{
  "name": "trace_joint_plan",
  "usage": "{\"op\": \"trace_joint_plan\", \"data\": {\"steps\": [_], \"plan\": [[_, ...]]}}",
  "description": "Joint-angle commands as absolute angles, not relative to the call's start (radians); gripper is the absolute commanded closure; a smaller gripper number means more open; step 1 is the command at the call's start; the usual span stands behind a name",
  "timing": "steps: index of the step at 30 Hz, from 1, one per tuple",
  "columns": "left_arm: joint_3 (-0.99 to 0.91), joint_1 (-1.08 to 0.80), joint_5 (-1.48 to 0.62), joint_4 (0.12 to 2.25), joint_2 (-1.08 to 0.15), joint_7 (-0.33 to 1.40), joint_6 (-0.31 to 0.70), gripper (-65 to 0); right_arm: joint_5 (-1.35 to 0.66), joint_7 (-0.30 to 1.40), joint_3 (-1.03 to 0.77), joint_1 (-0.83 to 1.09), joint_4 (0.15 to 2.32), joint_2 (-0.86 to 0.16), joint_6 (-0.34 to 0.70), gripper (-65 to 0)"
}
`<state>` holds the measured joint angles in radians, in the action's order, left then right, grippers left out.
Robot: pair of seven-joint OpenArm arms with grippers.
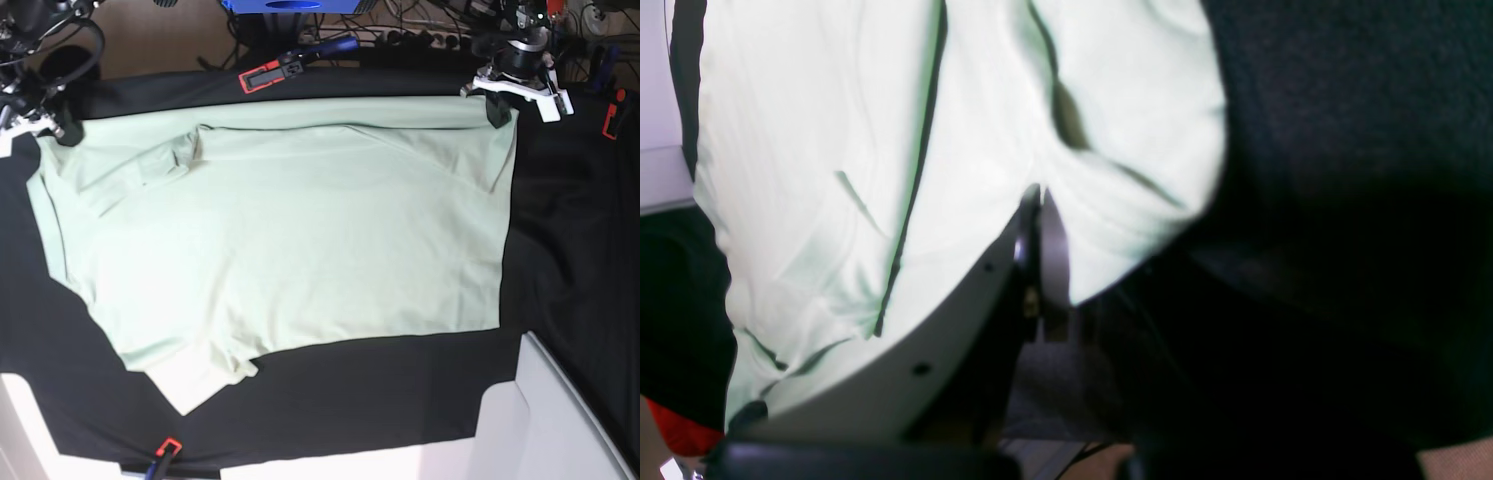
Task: Fold the T-shirt properly
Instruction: 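Pull the held edge toward the robot, sliding the shirt along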
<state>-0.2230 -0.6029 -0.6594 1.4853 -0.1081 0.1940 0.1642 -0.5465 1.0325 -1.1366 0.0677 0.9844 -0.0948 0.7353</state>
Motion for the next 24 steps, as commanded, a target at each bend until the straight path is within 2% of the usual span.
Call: {"op": "trace_joint_plan", "data": {"steps": [1, 11, 18, 24], "plan": [[-0.236, -0.616, -0.665, 1.497, -0.119, 0.163, 0.150, 0.0, -0.424, 1.095, -1.139, 0.094, 0.981, -0.099, 0.698, 0.0], [-0.237, -0.633, -0.665, 1.468, -0.117, 0.162, 0.148, 0.0, -0.421, 1.136, -1.139, 0.119, 1.109, -0.048, 0.698, 0.0], [-0.239, -0.628, -0.665, 1.420, -0.117, 0.160, 0.148, 0.0, -0.420, 1.136, -1.139, 0.122, 1.119, -0.036, 0.698, 0.0], [-0.329, -0.627, -0.659, 1.420, -0.088, 0.162, 0.148, 0.0, -0.420, 1.138, -1.139, 0.124, 1.118, -0.033, 0.698, 0.0]]}}
